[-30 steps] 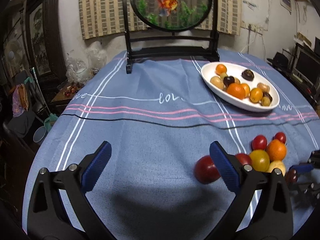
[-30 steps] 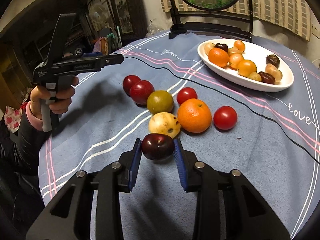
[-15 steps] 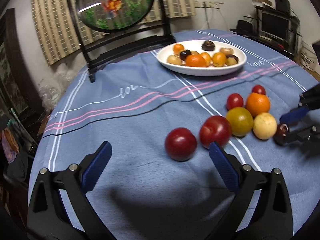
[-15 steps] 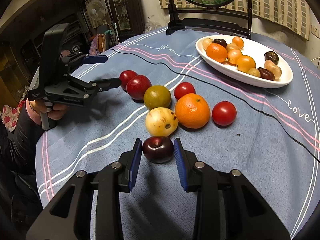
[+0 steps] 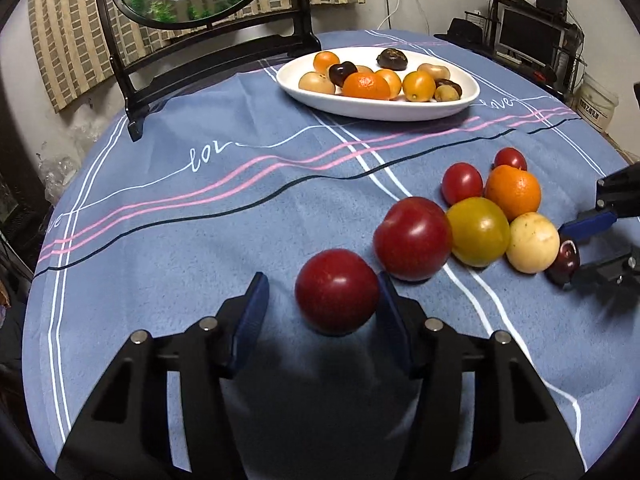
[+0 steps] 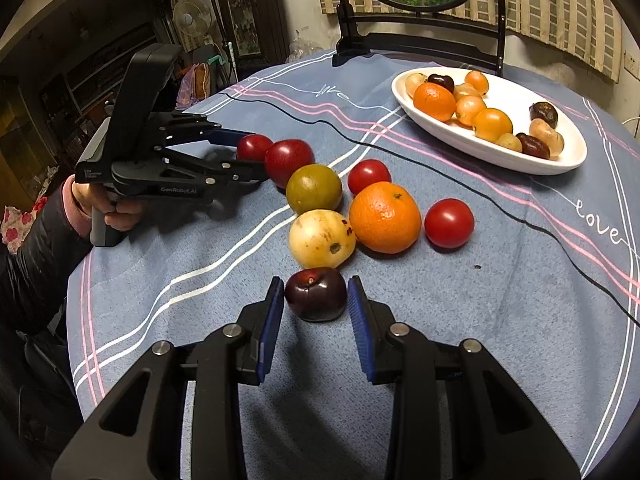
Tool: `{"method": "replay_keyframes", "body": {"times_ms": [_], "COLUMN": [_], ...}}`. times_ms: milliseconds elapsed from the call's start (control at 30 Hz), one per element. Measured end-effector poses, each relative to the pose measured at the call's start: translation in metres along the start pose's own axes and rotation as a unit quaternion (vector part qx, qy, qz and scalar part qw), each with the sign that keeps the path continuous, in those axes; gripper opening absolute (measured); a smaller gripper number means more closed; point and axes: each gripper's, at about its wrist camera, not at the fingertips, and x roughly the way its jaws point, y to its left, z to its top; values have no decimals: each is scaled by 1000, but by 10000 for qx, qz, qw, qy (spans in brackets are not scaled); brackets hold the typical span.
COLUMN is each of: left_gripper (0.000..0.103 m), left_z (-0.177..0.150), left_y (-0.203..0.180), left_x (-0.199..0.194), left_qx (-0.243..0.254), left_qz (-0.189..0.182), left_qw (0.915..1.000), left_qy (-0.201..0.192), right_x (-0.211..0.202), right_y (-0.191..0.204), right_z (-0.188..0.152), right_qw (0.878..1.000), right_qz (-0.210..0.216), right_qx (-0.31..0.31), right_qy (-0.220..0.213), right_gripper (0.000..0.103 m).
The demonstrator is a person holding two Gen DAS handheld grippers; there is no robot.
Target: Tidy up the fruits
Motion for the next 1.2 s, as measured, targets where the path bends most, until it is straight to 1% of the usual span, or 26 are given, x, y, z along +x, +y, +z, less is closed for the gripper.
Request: {"method": "replay_keyframes", "body": {"times_ms": [133, 267, 300, 533, 600, 633, 833, 1000, 1100, 1167, 1200], "left_gripper": [54, 41, 40, 40, 39, 39, 39, 39, 39, 39, 39], "left_z": [3, 3, 3, 2, 1, 0, -2, -3, 1, 9, 14], "left_y": [3, -2, -3, -6, -6, -6, -6, -8, -8, -10, -12], "left_x": [4, 3, 2, 0, -1, -2, -7, -15, -21, -25, -27], "left_qx": [-109, -43, -19, -17, -45, -68, -211, -328, -443, -480, -471], "left_qz": [-115, -199, -203, -119, -120, -128, -188, -248, -382, -554, -584], "left_qw": [9999, 9998, 9998, 9999, 9999, 9999, 9996, 9991, 9982, 9971, 9970], "left_qy": [45, 31, 28, 41, 46, 51, 45, -79, -157, -182, -207], "right_x": [1, 5, 6, 12, 12, 11, 9, -1, -9, -14, -16], "right_y": [1, 0, 0, 7, 8, 8, 9, 10, 7, 2, -1], "right_z": [-1, 1, 1, -1, 0, 0, 2, 5, 6, 8, 8], "right_qw": [10000, 10000, 10000, 9998, 9998, 9997, 9997, 9995, 9993, 9989, 9988], "right_qz": [0, 50, 54, 14, -14, -32, -79, -71, -106, -155, -173], "right_qx": [-22, 22, 16, -179, -190, -198, -246, -256, -202, -114, -74], "right_qy": [-16, -15, 1, 128, 115, 104, 45, -149, -296, -416, -456], "right_gripper": [34, 34, 34, 34, 34, 33, 32, 32, 32, 32, 32]}}
